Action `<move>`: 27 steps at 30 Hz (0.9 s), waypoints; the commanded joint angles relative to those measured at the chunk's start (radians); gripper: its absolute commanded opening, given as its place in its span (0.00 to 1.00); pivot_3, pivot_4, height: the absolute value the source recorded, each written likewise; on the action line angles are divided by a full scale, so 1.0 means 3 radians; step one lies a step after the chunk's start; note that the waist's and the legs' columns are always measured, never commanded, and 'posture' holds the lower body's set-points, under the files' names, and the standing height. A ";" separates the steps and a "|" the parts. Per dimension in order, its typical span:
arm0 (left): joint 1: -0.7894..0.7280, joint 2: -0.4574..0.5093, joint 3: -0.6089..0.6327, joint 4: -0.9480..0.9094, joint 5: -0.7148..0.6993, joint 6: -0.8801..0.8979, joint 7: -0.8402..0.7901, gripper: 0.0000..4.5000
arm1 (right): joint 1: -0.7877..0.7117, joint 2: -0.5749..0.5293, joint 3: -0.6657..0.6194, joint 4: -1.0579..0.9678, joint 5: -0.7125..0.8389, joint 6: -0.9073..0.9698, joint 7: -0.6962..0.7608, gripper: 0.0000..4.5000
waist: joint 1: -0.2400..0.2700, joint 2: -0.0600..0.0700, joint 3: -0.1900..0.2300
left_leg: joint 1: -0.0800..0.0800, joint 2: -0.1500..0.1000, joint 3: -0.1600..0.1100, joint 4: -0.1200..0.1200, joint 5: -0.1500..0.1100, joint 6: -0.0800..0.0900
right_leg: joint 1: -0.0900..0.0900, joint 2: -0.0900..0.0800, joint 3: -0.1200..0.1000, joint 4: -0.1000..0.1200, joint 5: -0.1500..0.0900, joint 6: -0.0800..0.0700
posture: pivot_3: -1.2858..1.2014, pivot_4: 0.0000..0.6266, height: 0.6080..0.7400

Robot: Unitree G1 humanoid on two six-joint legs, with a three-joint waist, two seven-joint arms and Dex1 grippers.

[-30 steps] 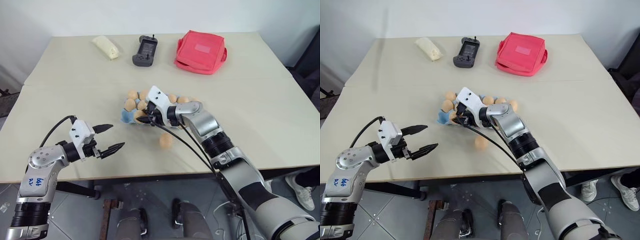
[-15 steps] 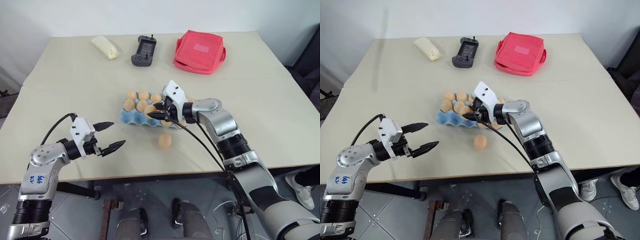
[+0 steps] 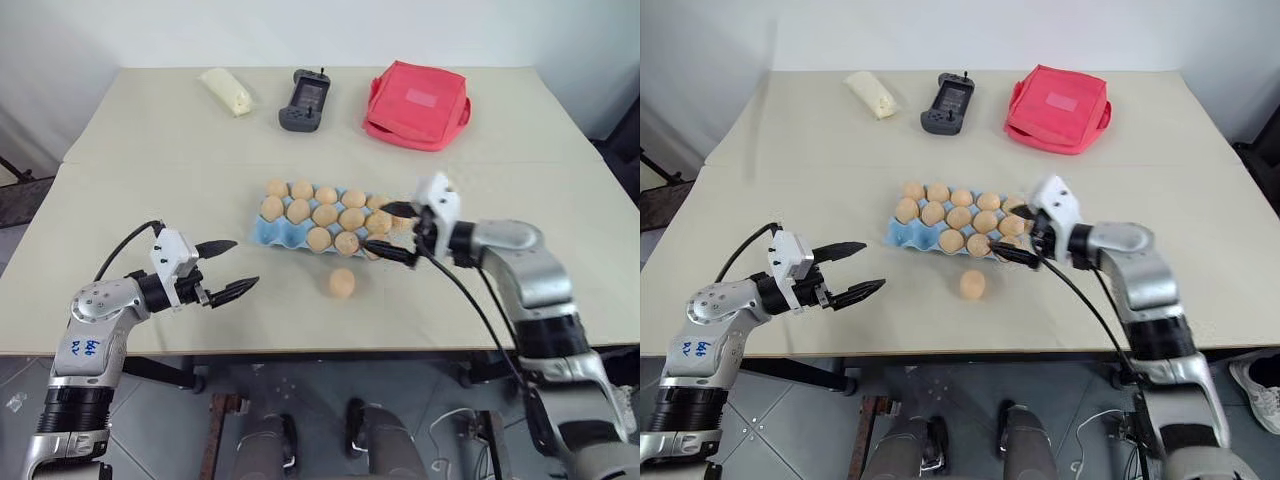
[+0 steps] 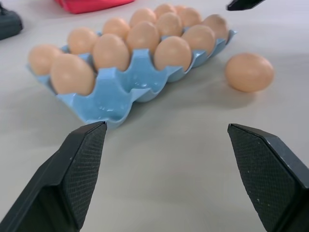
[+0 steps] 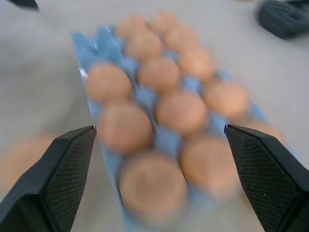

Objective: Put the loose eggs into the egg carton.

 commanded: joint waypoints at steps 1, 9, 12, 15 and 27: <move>-0.0079 -0.0019 -0.0029 0.0016 0.0002 -0.0062 -0.0048 0.95 | 0.0403 -0.0187 -0.0310 -0.0226 0.0099 -0.0259 0.0016 0.99 | -0.0003 0.0000 0.0000 | 0.0001 0.0000 0.0001 0.0001 -0.0001 0.0000 | 0.0002 0.0001 0.0000 -0.0001 0.0000 0.0001 | 0.52 0.24 1.00; -0.0275 -0.0077 -0.0155 0.0170 0.0041 -0.0095 -0.0125 0.95 | 0.1099 -0.0139 -0.0872 0.0040 0.0326 -0.0541 -0.0189 0.99 | -0.0011 0.0000 0.0000 | 0.0012 0.0011 0.0009 0.0006 0.0000 0.0001 | 0.0008 0.0014 0.0007 0.0001 0.0002 -0.0001 | 0.52 0.24 1.00; -0.0308 -0.0084 -0.0174 0.0204 0.0051 -0.0105 -0.0158 0.95 | 0.1122 -0.0096 -0.0875 0.0085 0.0335 -0.0633 -0.0265 0.99 | -0.0020 0.0000 0.0000 | 0.0013 0.0014 0.0009 0.0006 0.0000 0.0001 | 0.0009 0.0016 0.0010 0.0001 0.0002 -0.0002 | 0.52 0.24 1.00; -0.0337 -0.0090 -0.0184 0.0228 0.0056 -0.0110 -0.0170 0.95 | 0.0965 -0.0083 -0.0788 0.0206 0.0301 -0.0753 -0.0267 0.99 | -0.0020 0.0001 0.0001 | 0.0013 0.0014 0.0010 0.0006 0.0000 0.0001 | 0.0008 0.0017 0.0011 0.0001 0.0002 -0.0002 | 0.52 0.24 1.00; -0.0249 -0.0108 -0.0134 0.0115 0.0040 -0.0097 -0.0083 0.95 | -0.0699 -0.0082 -0.0006 0.1892 -0.0266 -0.1342 0.0166 0.99 | -0.0023 0.0001 0.0001 | 0.0013 0.0015 0.0016 0.0010 0.0017 0.0001 | 0.0007 0.0018 0.0011 0.0002 0.0004 -0.0004 | 0.52 0.24 1.00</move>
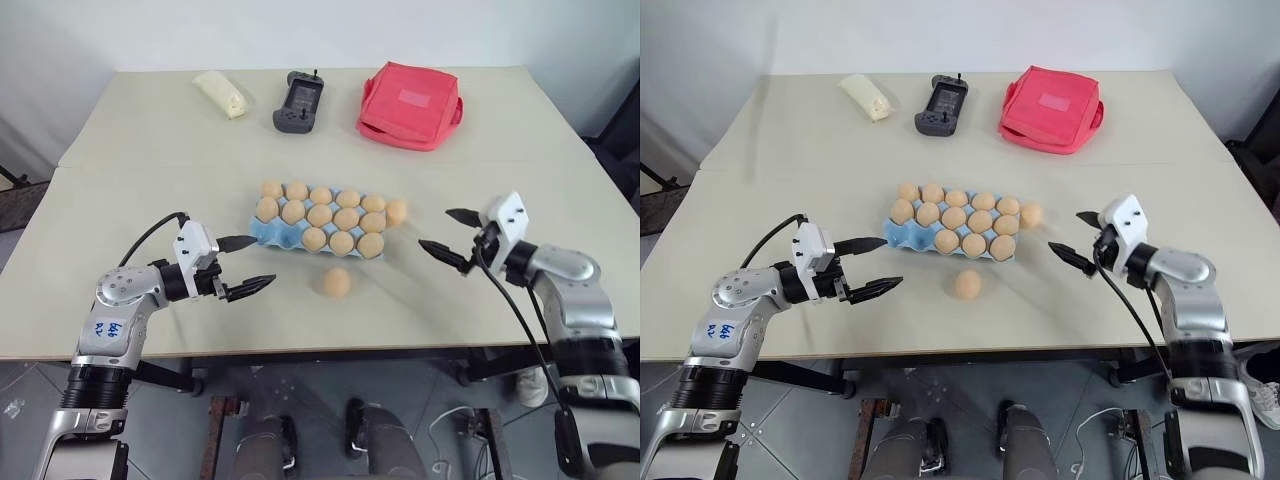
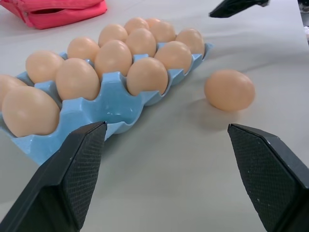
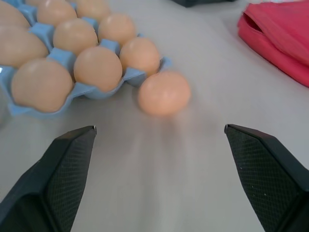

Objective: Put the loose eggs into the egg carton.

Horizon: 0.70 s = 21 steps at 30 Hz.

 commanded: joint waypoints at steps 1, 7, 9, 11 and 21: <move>0.0087 -0.0004 0.0080 -0.0151 -0.0030 -0.0026 0.0056 0.95 | -0.0450 -0.0003 0.0246 0.0556 -0.0264 -0.0248 0.0163 0.99 | -0.0009 0.0000 0.0000 | 0.0000 0.0000 0.0003 0.0000 0.0000 0.0000 | -0.0001 0.0000 -0.0001 0.0000 0.0000 0.0000 | 0.52 0.24 1.00; 0.0218 -0.0030 0.0116 -0.0280 -0.0053 -0.0011 0.0155 0.95 | -0.1235 0.0079 0.0673 0.1624 -0.0812 -0.0733 0.0134 0.99 | -0.0013 0.0001 0.0000 | 0.0000 0.0003 0.0012 0.0001 0.0000 -0.0001 | -0.0006 0.0005 0.0001 0.0003 0.0001 0.0002 | 0.52 0.24 1.00; 0.0252 -0.0038 0.0128 -0.0315 -0.0059 -0.0006 0.0187 0.95 | -0.1422 0.0139 0.0763 0.1869 -0.0939 -0.0855 0.0132 0.99 | -0.0014 0.0001 0.0000 | 0.0001 0.0003 0.0012 0.0001 0.0002 -0.0004 | -0.0006 0.0006 0.0001 0.0004 0.0001 0.0001 | 0.52 0.24 1.00; 0.0275 -0.0047 0.0138 -0.0339 -0.0069 -0.0002 0.0214 0.95 | -0.1576 0.0203 0.0816 0.2076 -0.1034 -0.0938 0.0095 0.99 | -0.0018 0.0001 0.0000 | 0.0000 0.0005 0.0013 0.0001 0.0002 -0.0007 | -0.0007 0.0008 0.0002 0.0005 0.0001 0.0001 | 0.52 0.24 1.00; 0.0275 -0.0074 0.0143 -0.0355 -0.0054 -0.0013 0.0253 0.95 | -0.1985 0.0453 0.0893 0.2680 -0.1314 -0.0925 0.0256 0.99 | -0.0027 0.0002 0.0001 | 0.0000 0.0019 0.0018 0.0002 0.0002 -0.0016 | -0.0008 0.0022 0.0007 0.0016 0.0001 -0.0001 | 0.52 0.24 1.00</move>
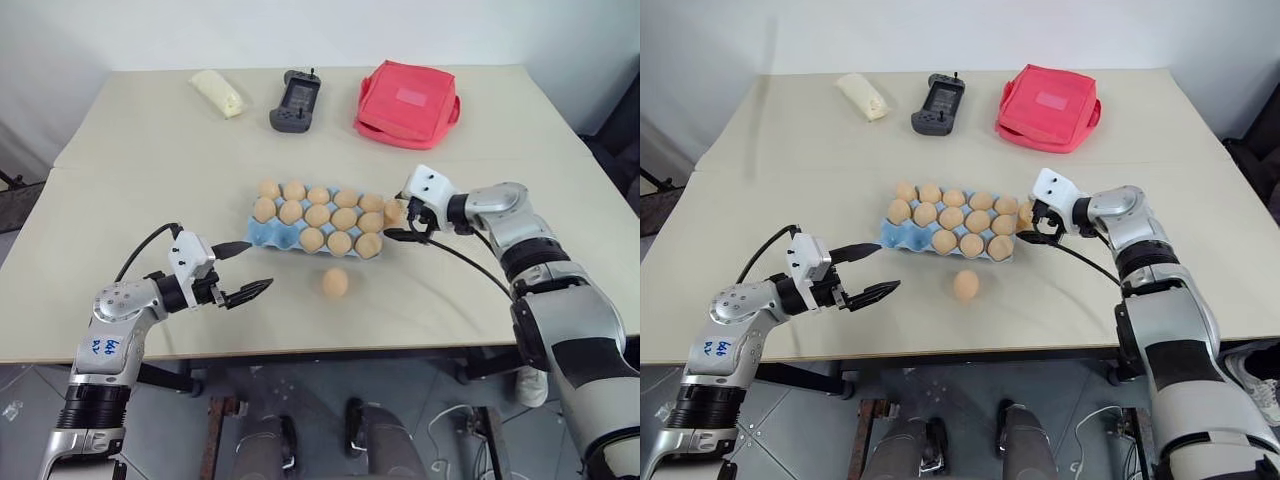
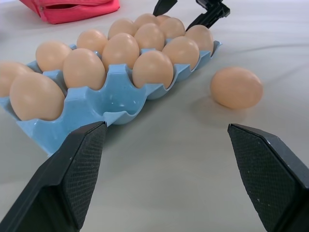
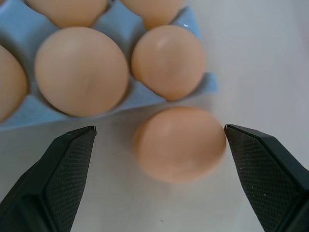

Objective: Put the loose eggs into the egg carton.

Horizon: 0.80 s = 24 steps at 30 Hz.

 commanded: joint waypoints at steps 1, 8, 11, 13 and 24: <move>-0.0007 0.0001 0.0064 -0.0110 -0.0042 -0.0037 0.0019 0.95 | -0.0120 0.0008 0.0000 0.0078 -0.0066 0.0041 0.0075 0.95 | -0.0001 0.0000 0.0000 | 0.0000 0.0001 0.0000 0.0000 0.0000 0.0000 | 0.0000 0.0000 0.0000 0.0000 0.0000 0.0000 | 0.52 0.24 1.00; 0.0091 0.0040 0.0134 -0.0202 -0.0053 -0.0018 0.0051 0.95 | -0.0125 -0.0022 -0.0079 0.0091 -0.0070 0.0041 0.0100 0.51 | -0.0020 0.0000 0.0000 | 0.0001 0.0002 0.0003 0.0001 0.0000 -0.0001 | -0.0001 0.0001 0.0000 0.0002 0.0000 -0.0001 | 0.52 0.24 1.00; 0.0134 0.0036 0.0150 -0.0247 -0.0056 0.0002 0.0078 0.95 | -0.0081 -0.0111 -0.0111 0.0043 -0.0034 0.0014 0.0184 0.48 | -0.0045 0.0001 0.0000 | 0.0001 0.0003 0.0003 0.0001 0.0000 -0.0002 | -0.0002 0.0001 0.0001 0.0003 0.0000 -0.0001 | 0.52 0.24 1.00; 0.0170 0.0042 0.0163 -0.0271 -0.0062 0.0012 0.0085 0.95 | -0.0045 -0.0218 -0.0114 -0.0027 -0.0012 -0.0040 0.0346 0.48 | -0.0047 0.0001 0.0000 | 0.0000 0.0003 0.0003 0.0001 0.0000 -0.0002 | -0.0002 0.0001 0.0002 0.0003 0.0000 -0.0001 | 0.52 0.24 1.00; 0.0163 0.0123 0.0262 -0.0083 -0.0062 -0.0006 0.0010 0.95 | 0.0290 0.0040 -0.0345 -0.1771 0.0753 0.1100 0.1064 0.48 | -0.0080 0.0001 0.0001 | 0.0010 0.0016 0.0008 0.0004 0.0002 -0.0016 | -0.0006 0.0008 0.0009 0.0021 0.0001 -0.0016 | 0.52 0.24 1.00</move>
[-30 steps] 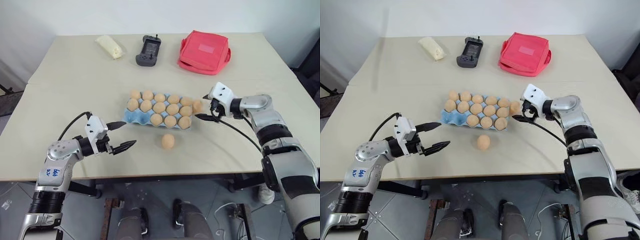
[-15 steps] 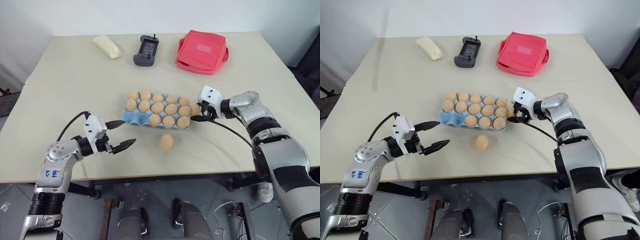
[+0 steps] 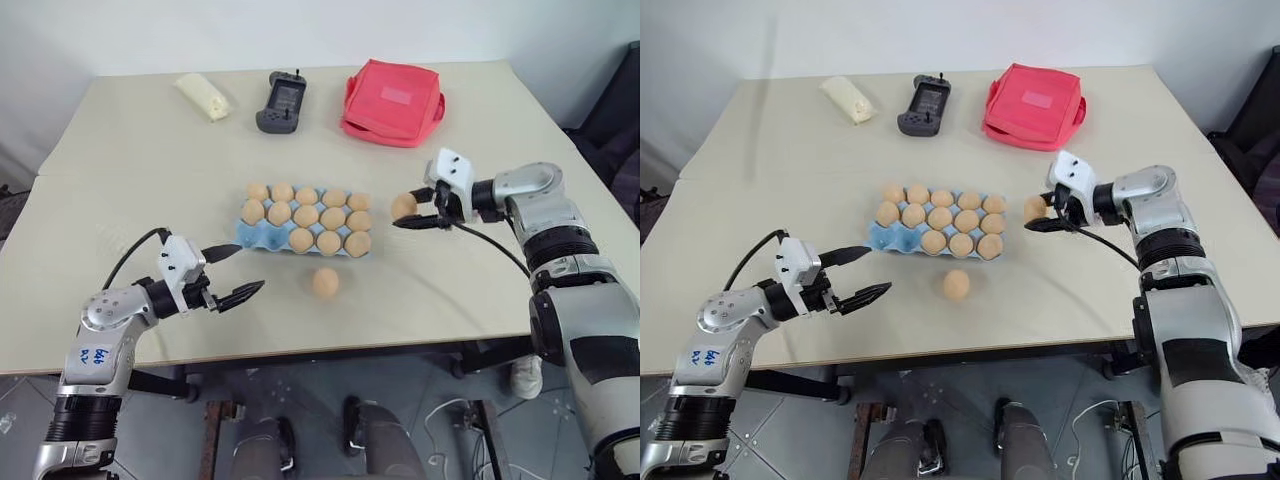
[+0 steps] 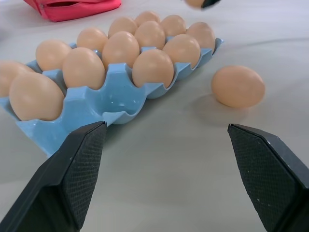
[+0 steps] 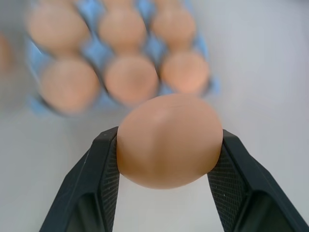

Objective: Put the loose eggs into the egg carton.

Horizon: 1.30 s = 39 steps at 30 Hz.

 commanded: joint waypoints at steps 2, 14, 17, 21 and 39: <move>0.0004 0.0068 0.0125 0.0041 -0.0061 -0.0051 -0.0042 0.95 | 0.0195 0.0355 0.0064 -0.1068 0.0242 0.0716 -0.0189 0.48 | 0.0013 0.0000 0.0000 | -0.0002 0.0000 -0.0002 0.0000 0.0000 -0.0016 | -0.0007 0.0000 0.0007 0.0011 0.0000 -0.0007 | 0.52 0.24 1.00; 0.0312 0.0120 0.0426 -0.0014 -0.0097 -0.0084 0.0048 0.95 | 0.0050 0.1332 0.0501 -0.1051 0.0012 0.1245 -0.1146 0.48 | 0.0015 -0.0004 -0.0002 | -0.0014 -0.0001 0.0006 0.0002 0.0005 -0.0017 | -0.0037 -0.0003 0.0025 0.0025 0.0002 -0.0023 | 0.52 0.24 1.00; 0.0371 0.0111 0.0443 -0.0069 -0.0110 -0.0073 0.0075 0.95 | -0.0030 0.1453 0.0520 -0.0899 -0.0004 0.1195 -0.1272 0.48 | 0.0009 -0.0005 -0.0003 | -0.0015 -0.0001 0.0006 -0.0001 0.0006 -0.0019 | -0.0038 -0.0003 0.0025 0.0027 0.0002 -0.0023 | 0.52 0.24 1.00; 0.0396 0.0093 0.0423 -0.0128 -0.0123 -0.0054 0.0122 0.95 | -0.0113 0.1543 0.0488 -0.0805 0.0051 0.1172 -0.1319 0.75 | 0.0008 -0.0006 -0.0003 | -0.0015 -0.0001 0.0007 -0.0006 0.0006 -0.0021 | -0.0038 -0.0002 0.0025 0.0027 0.0002 -0.0023 | 0.52 0.24 1.00; 0.0132 0.0098 0.0203 -0.0101 -0.0111 0.0057 0.0032 0.95 | 0.1543 0.0192 -0.0142 -0.2719 0.0770 0.0728 -0.0634 1.00 | 0.0045 -0.0012 -0.0007 | -0.0017 0.0000 0.0011 -0.0008 0.0000 -0.0020 | -0.0034 0.0005 0.0015 0.0011 0.0003 -0.0018 | 0.52 0.24 1.00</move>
